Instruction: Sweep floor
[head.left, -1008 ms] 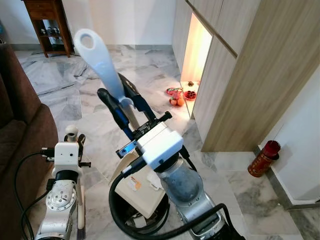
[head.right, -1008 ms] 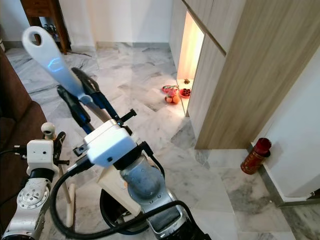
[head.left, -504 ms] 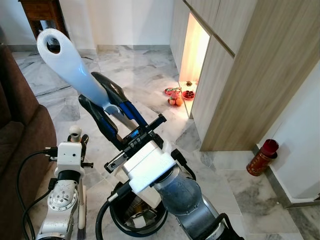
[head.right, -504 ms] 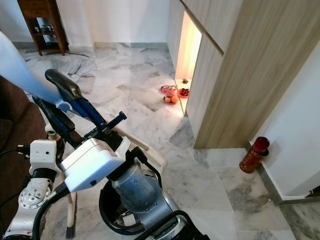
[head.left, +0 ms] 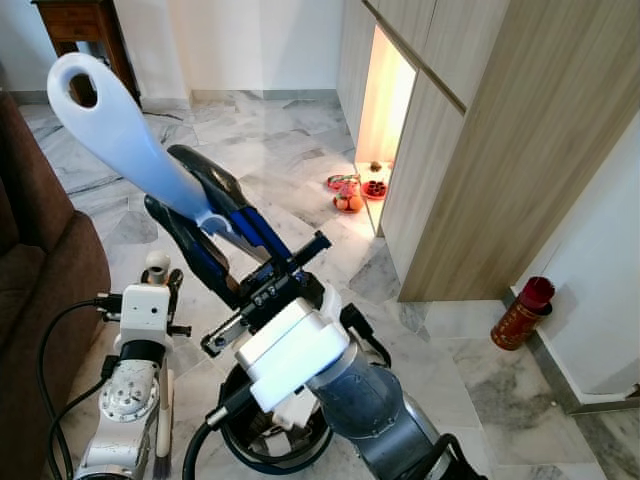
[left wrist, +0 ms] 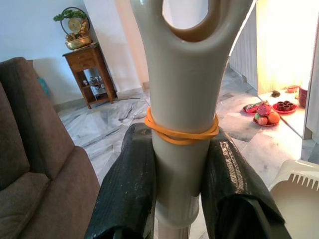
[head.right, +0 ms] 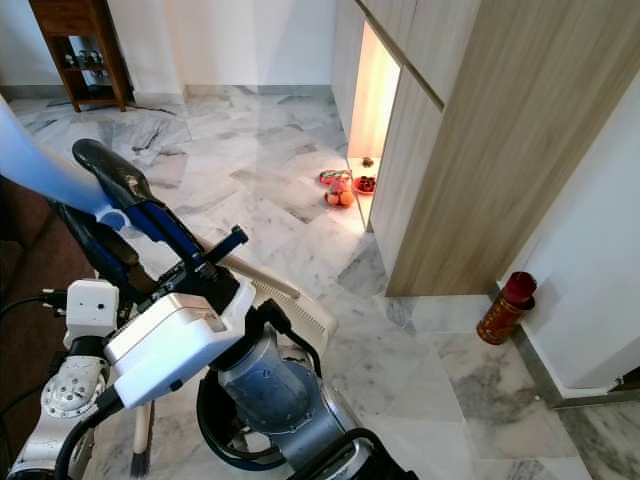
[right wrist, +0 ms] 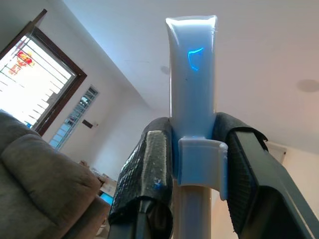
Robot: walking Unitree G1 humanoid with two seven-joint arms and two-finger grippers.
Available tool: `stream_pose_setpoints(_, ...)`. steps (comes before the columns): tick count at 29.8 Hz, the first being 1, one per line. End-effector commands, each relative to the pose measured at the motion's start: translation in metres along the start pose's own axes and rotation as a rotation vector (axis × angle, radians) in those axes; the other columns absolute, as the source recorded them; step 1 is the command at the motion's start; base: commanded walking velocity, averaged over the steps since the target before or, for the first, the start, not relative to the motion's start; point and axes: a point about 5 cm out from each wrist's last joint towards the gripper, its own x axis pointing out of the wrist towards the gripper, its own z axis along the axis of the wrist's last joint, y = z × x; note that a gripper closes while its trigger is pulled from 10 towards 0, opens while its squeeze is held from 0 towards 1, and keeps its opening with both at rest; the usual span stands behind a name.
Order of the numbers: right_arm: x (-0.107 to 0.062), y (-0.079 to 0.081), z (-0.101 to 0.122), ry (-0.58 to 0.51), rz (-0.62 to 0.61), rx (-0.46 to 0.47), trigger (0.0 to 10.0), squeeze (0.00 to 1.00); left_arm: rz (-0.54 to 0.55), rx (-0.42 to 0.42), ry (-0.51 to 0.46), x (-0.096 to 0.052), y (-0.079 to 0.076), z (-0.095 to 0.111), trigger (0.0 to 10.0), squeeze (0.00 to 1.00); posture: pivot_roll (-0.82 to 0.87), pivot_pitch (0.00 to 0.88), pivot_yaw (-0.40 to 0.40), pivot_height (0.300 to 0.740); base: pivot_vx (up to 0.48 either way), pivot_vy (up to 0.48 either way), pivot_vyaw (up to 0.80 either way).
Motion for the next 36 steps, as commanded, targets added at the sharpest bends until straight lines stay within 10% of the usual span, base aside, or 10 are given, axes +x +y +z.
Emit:
stream_pose_setpoints(1, 0.004, -0.005, 0.013, -0.066, -0.042, -0.022, 10.0, 0.00, -0.013, 0.028, -0.070, 0.005, 0.000, 0.012, 10.0, 0.00, 0.09, 0.000, 0.003, 0.740, 0.000, 0.000, 0.00)
stream_pose_setpoints(8, 0.004, -0.017, 0.004, -0.020, -0.099, -0.095, 10.0, 0.00, -0.015, 0.031, -0.074, 0.006, -0.001, 0.013, 10.0, 0.00, 0.09, 0.000, 0.000, 0.740, 0.000, 0.000, 0.00)
stream_pose_setpoints(14, -0.015, -0.061, -0.035, 0.186, -0.240, -0.244, 10.0, 0.00, -0.013, 0.034, -0.073, 0.007, 0.000, 0.013, 10.0, 0.00, 0.09, 0.000, -0.007, 0.740, 0.000, 0.000, 0.00)
stream_pose_setpoints(24, -0.083, -0.130, -0.089, 0.530, -0.458, -0.396, 10.0, 0.00, -0.012, 0.032, -0.053, 0.002, 0.005, 0.009, 10.0, 0.00, 0.09, 0.000, -0.004, 0.740, 0.000, 0.000, 0.00)
stream_pose_setpoints(36, -0.120, -0.148, -0.112, 0.690, -0.641, -0.362, 10.0, 0.00, 0.043, -0.059, -0.028, 0.001, 0.017, 0.006, 10.0, 0.00, 0.10, 0.000, 0.005, 0.740, 0.000, 0.000, 0.00)
